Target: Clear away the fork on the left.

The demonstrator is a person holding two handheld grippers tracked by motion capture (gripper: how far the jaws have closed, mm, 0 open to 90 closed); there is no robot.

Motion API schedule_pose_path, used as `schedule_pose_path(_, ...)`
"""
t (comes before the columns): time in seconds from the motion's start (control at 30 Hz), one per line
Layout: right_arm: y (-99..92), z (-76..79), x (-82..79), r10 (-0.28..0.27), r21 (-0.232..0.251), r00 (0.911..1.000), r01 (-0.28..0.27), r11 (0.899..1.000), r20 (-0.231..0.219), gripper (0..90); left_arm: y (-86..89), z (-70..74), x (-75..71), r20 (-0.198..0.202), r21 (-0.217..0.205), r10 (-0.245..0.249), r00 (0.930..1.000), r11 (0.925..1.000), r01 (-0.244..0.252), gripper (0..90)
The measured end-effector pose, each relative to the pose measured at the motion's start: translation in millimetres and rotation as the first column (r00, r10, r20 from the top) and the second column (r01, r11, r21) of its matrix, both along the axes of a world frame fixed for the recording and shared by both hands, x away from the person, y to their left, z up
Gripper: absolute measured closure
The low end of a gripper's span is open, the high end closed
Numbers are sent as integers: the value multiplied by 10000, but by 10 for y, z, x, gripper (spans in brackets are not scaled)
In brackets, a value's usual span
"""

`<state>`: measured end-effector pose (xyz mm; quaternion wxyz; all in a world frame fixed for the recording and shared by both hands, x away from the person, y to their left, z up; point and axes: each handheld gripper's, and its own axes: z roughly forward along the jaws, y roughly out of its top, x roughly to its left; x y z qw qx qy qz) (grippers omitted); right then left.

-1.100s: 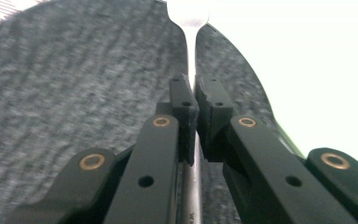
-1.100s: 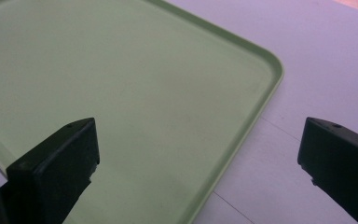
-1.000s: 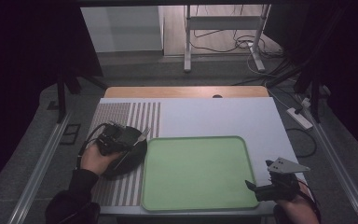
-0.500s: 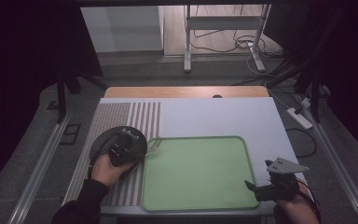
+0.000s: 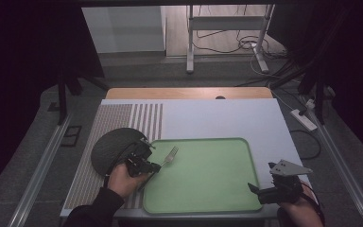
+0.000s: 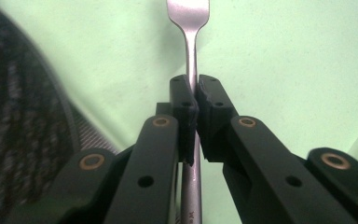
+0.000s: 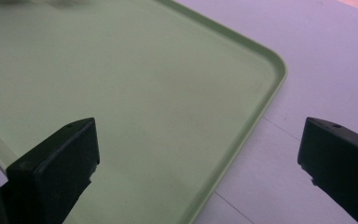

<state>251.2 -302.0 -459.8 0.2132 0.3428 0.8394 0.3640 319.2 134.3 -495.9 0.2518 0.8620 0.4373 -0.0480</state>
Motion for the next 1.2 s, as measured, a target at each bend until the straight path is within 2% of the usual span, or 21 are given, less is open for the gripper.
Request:
schedule_pose_path(0.3, 6, -4, 3, 37, -32, 10000, -37, 10000, -2, 0, -248, -52, 10, 107, 258, -368, 9993, 9990, 365, 847)
schedule_pose_path(0.63, 7, -4, 2, 69, -50, 10000, -69, 10000, 19, 0, -314, -133, 13, -156, 453, -651, 9978, 9968, 658, 826)
schedule_pose_path(0.67, 7, -4, 2, 68, -49, 10000, -68, 10000, 18, 0, -310, -130, 11, -52, 429, -678, 9977, 9968, 680, 785)
schedule_pose_path(0.7, 7, -4, 3, 71, -48, 10000, -71, 10000, 15, 0, -289, -87, 12, 349, 377, -646, 9973, 9973, 632, 748)
schedule_pose_path(0.73, 7, -4, 3, 71, -46, 10000, -71, 10000, 12, 0, -279, -63, 11, 553, 294, -646, 9964, 9976, 630, 712)
schedule_pose_path(0.8, 7, -5, 3, 63, -40, 10000, -63, 10000, -1, 0, -280, 3, -5, 1052, -23, -905, 9903, 9958, 912, 719)
schedule_pose_path(0.83, 8, -5, 3, 64, -47, 10000, -64, 10000, -7, 0, -280, 3, -5, 1052, -23, -905, 9903, 9958, 912, 750)
schedule_pose_path(0.87, 8, -5, 3, 64, -47, 10000, -64, 10000, -7, 0, -301, 18, -16, 1186, -125, -1138, 9864, 9932, 1161, 750)
schedule_pose_path(0.9, 8, -5, 3, 72, -57, 10000, -72, 10000, -9, 0, -338, 19, -29, 1252, -161, -1430, 9818, 9891, 1461, 787)
schedule_pose_path(0.93, 9, -6, 3, 77, -63, 10000, -77, 10000, -6, 0, -418, -12, -43, 1202, 157, -1866, 9751, 9824, 1861, 822)
schedule_pose_path(0.97, 9, -6, 3, 77, -63, 10000, -77, 10000, -6, 0, -418, -12, -43, 1202, 157, -1866, 9751, 9824, 1861, 830)
schedule_pose_path(1.0, 9, -6, 3, 77, -64, 10000, -77, 10000, -5, 0, -483, -72, -32, 1039, 541, -2081, 9726, 9776, 2034, 843)
schedule_pose_path(1.07, 9, -5, 3, 77, -62, 10000, -77, 10000, -6, 0, -494, -100, -16, 978, 647, -2075, 9733, 9773, 2018, 854)
schedule_pose_path(1.1, 8, -5, 2, 82, -62, 10000, -82, 9999, 3, 0, -468, -132, 29, 823, 633, -2013, 9761, 9785, 1964, 870)
schedule_pose_path(1.17, 8, -5, 2, 83, -62, 10000, -83, 9999, 1, 0, -453, -132, 38, 835, 669, -1939, 9775, 9798, 1887, 870)
schedule_pose_path(1.2, 7, -5, 2, 83, -54, 10000, -83, 10000, -5, 0, -425, -125, 48, 901, 845, -1809, 9794, 9812, 1735, 871)
